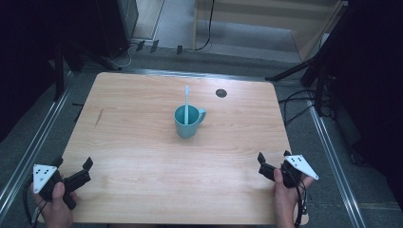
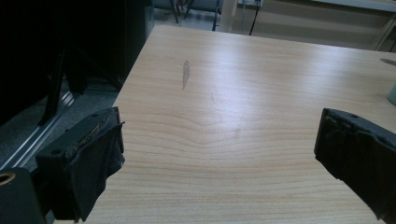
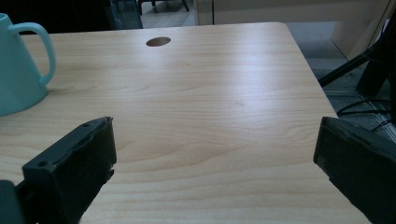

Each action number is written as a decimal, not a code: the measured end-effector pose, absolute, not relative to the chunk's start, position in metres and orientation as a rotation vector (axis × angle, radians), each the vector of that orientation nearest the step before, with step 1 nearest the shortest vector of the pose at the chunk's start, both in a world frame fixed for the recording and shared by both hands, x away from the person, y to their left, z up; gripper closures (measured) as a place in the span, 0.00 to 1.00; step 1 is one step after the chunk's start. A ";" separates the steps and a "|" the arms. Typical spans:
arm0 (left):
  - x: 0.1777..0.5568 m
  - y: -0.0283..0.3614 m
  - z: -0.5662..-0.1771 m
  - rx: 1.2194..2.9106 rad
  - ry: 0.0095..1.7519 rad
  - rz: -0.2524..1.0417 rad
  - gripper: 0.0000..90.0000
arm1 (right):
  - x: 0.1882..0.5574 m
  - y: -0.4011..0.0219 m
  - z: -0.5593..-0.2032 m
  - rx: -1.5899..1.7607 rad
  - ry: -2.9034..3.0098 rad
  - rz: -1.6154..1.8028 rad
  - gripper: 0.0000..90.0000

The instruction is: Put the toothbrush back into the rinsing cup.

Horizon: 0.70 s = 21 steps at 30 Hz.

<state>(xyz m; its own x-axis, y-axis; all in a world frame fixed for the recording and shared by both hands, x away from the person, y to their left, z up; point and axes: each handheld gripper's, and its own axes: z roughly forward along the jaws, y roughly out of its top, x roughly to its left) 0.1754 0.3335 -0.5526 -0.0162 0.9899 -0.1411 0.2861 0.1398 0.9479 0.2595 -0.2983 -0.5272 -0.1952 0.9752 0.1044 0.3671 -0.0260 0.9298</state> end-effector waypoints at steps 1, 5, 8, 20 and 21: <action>0.175 0.334 -0.553 1.310 1.479 0.948 0.02 | 0.259 -0.298 -0.527 1.425 1.616 1.221 0.00; 0.175 0.333 -0.553 1.309 1.479 0.949 0.02 | 0.248 -0.311 -0.526 1.426 1.607 1.222 0.00; 0.175 0.333 -0.553 1.310 1.478 0.950 0.02 | 0.243 -0.317 -0.526 1.429 1.602 1.216 0.00; 0.175 0.332 -0.552 1.319 1.477 0.956 0.02 | 0.220 -0.349 -0.536 1.462 1.589 1.211 0.00; 0.176 0.332 -0.552 1.319 1.477 0.959 0.02 | 0.218 -0.350 -0.538 1.465 1.591 1.218 0.00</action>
